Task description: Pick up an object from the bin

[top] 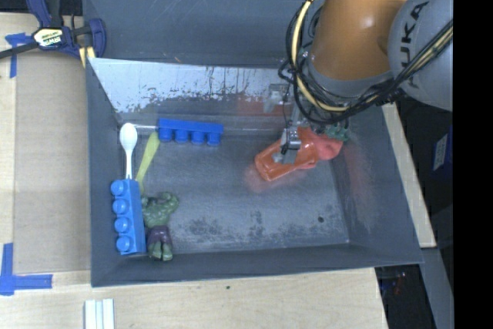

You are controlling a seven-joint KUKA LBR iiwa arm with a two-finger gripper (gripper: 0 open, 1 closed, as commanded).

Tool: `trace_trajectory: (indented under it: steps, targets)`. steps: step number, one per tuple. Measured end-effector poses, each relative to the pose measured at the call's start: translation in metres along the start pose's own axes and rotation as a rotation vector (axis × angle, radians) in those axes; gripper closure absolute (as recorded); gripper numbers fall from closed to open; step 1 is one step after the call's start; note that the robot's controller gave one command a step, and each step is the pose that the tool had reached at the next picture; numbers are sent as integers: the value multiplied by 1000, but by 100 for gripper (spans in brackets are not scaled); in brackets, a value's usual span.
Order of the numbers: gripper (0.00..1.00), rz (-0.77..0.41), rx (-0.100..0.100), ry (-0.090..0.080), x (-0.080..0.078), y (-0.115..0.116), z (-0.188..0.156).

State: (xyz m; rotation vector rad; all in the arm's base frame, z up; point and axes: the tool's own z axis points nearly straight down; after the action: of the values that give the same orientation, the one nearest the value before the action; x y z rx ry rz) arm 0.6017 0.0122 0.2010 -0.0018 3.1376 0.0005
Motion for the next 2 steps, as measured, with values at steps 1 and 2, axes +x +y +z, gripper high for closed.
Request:
trace_trajectory:
  steps: [1, 2]
  targets:
    - [0, 35, 0, -4, -13, -52, 40]
    - [0, 159, 0, -8, 4, -63, 76]
